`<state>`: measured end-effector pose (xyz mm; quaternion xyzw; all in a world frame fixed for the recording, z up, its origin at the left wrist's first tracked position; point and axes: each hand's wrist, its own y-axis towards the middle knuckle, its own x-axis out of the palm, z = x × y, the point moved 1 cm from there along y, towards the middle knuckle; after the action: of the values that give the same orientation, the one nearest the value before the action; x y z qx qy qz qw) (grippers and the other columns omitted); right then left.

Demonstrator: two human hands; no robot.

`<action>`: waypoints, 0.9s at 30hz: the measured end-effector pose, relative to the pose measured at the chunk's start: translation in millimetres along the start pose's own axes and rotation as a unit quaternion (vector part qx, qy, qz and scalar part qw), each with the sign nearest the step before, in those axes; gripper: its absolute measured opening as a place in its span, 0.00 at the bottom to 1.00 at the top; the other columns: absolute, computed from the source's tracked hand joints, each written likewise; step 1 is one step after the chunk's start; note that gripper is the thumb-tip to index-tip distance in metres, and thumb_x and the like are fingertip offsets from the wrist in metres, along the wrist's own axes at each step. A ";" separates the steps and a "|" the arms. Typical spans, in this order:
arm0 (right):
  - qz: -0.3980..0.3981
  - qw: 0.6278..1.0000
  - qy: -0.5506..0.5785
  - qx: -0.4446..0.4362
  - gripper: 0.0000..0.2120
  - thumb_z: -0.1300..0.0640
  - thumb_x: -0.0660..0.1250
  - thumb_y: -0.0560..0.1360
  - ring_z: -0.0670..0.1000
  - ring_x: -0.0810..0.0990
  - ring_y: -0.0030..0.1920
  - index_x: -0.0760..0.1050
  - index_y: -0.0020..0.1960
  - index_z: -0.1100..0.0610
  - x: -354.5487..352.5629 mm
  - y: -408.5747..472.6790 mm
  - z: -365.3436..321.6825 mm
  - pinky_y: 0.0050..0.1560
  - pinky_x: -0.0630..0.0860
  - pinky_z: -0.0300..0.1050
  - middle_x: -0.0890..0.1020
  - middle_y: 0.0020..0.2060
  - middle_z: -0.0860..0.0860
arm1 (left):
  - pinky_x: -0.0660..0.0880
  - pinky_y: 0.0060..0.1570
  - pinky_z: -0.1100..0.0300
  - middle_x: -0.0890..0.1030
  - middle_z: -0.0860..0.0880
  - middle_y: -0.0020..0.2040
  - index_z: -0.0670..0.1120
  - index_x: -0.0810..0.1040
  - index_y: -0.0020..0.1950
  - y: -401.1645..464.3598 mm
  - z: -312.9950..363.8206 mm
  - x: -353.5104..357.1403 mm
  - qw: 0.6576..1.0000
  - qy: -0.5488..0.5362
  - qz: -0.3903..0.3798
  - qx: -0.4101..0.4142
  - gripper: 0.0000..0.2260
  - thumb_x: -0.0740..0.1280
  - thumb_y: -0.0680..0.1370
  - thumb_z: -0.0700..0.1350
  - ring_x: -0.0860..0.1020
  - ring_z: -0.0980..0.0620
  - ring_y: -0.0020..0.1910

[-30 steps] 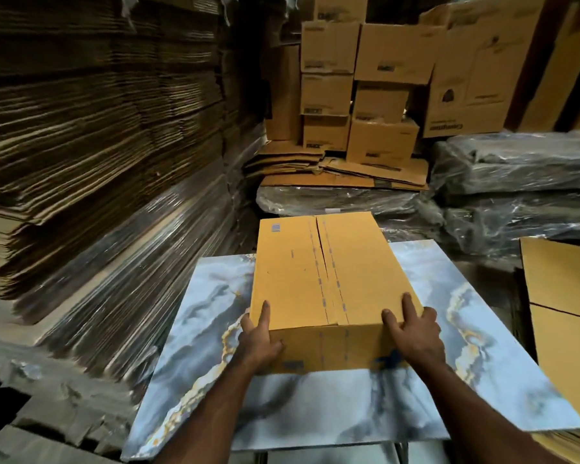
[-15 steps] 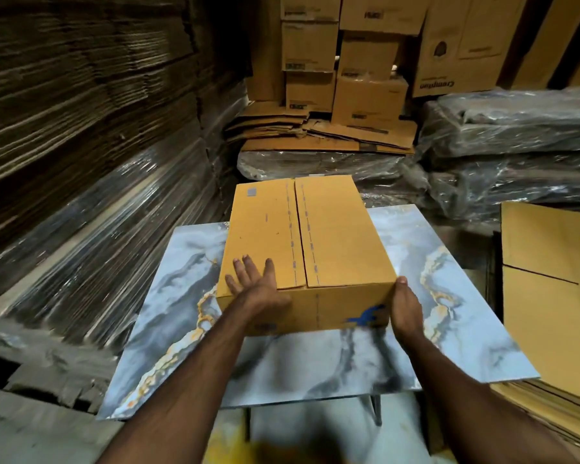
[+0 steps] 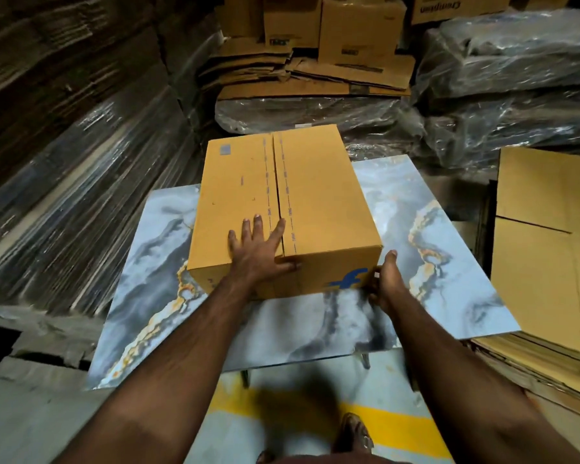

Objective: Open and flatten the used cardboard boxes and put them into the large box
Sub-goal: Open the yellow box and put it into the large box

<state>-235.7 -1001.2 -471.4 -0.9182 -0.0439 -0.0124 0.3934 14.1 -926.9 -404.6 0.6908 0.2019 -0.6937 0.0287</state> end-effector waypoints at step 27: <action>-0.210 0.765 -0.317 -0.520 0.29 0.36 0.52 0.81 0.50 0.56 0.77 0.55 0.79 0.43 166.9 -184.7 -150.4 0.78 0.52 0.57 0.59 0.76 0.51 | 0.73 0.65 0.40 0.81 0.50 0.64 0.55 0.75 0.68 -9.5 -75.3 -27.6 0.519 -0.825 0.209 -0.086 0.35 0.64 0.69 0.76 0.79 0.47 0.63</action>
<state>-84.4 -971.4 -224.9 -0.9015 -0.3449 0.1757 -0.1934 83.6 -900.6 -372.9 -0.1742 -0.0036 -0.9060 0.3858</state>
